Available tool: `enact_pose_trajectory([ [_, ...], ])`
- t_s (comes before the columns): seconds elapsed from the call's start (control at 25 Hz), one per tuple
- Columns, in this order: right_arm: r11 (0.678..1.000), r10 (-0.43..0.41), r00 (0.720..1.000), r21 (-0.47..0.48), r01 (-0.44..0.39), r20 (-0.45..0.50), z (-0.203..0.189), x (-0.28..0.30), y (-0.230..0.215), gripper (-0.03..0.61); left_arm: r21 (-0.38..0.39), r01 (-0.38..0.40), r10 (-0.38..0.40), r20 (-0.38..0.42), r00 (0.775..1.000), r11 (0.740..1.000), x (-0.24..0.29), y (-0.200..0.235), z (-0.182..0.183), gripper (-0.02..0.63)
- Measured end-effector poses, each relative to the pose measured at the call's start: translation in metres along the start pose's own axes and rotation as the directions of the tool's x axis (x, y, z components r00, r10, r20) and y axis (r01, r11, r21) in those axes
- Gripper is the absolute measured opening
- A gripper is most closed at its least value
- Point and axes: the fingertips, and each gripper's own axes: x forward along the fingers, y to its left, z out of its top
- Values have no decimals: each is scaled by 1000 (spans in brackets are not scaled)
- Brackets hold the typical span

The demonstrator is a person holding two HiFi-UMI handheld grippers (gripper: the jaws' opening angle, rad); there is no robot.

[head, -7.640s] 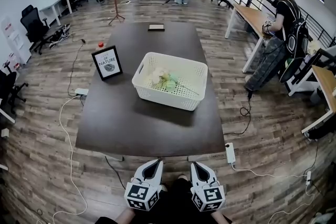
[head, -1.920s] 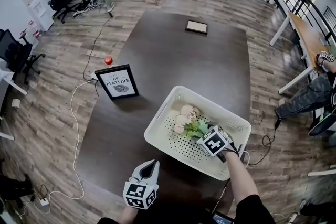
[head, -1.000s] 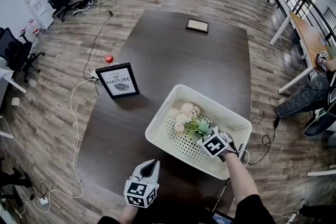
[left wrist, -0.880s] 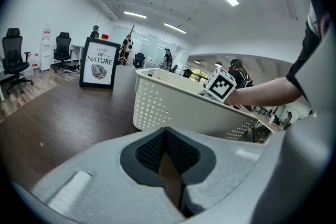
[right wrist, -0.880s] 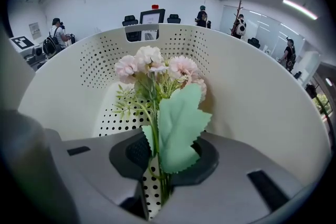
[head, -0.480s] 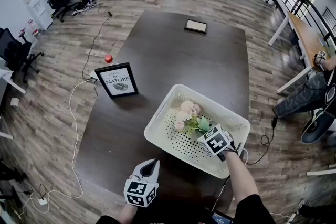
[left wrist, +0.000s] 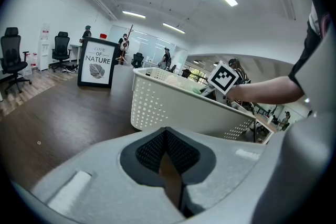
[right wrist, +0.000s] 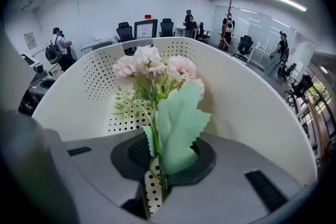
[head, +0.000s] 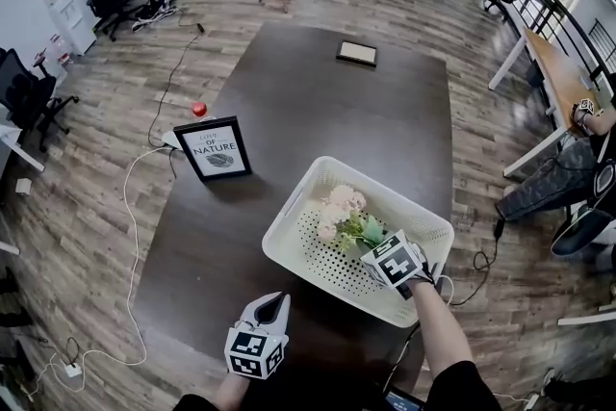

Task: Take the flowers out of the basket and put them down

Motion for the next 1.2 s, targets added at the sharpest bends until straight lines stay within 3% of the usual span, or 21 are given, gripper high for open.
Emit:
enact_pose_trajectory([
  [0.36,1000,1,1000,-1,-1,28,8,-16,9,58,-113,6,-1,48,999,994,-6,5,8,9],
  [0.6,1000,-15,998,-10,16,56,20,-31,13,57,-110,5,3,66,998,994,-13,11,13,9],
  [0.8,999,-36,997,-17,37,73,23,-43,19,57,-25,-12,13,66,998,1000,-20,9,11,9],
  [1.2,995,-75,990,-59,82,118,36,-79,32,57,-18,2,0,119,993,1000,-34,0,17,9],
])
